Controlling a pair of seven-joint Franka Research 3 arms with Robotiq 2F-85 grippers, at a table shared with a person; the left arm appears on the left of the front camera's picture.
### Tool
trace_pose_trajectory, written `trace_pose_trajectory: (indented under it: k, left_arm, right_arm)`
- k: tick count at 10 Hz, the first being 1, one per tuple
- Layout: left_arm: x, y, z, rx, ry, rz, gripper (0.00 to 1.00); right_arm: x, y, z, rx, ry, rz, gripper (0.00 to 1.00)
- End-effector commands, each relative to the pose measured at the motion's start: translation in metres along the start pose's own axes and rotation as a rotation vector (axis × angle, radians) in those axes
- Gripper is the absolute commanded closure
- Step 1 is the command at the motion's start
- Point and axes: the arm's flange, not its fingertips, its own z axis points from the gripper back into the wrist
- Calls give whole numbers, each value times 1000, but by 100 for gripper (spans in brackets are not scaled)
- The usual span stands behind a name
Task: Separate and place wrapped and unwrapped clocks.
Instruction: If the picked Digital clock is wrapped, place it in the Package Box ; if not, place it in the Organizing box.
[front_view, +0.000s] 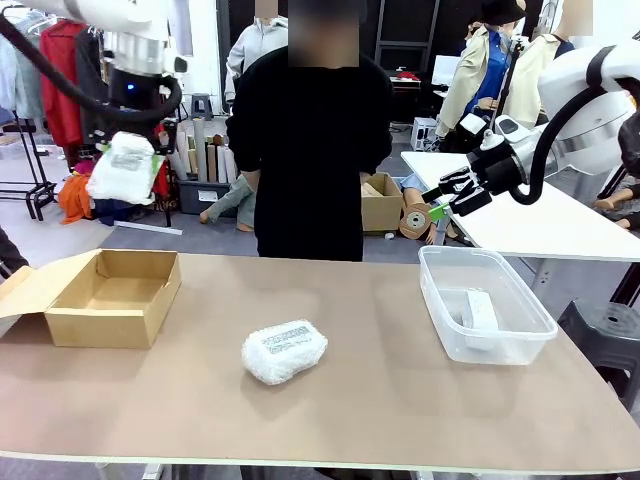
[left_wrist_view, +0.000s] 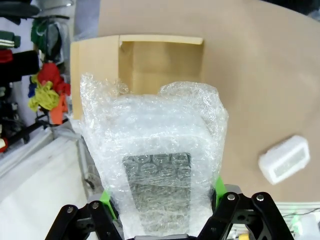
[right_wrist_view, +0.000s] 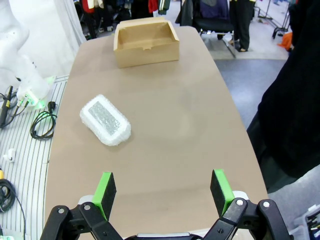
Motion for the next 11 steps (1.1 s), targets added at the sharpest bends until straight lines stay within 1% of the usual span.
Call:
trace_pose_trajectory:
  k: [1,3,4,5,6,11]
  left_arm:
    - [-4,21,-19,-52,-8,61,100]
    - [2,43,-35,-81,-4,115,100]
    - [5,48,-41,-94,3,142,100]
    - [8,52,-41,-175,12,214,100]
    - [17,47,-38,-65,15,105,100]
    - [17,47,-38,-65,15,105,100]
  right_arm:
    - [1,0,0,-2,6,9,0]
    - [1,0,0,-2,6,9,0]
    - [1,0,0,-2,6,9,0]
    - [1,0,0,-2,6,9,0]
    - [1,0,0,-2,6,9,0]
    - [1,0,0,-2,6,9,0]
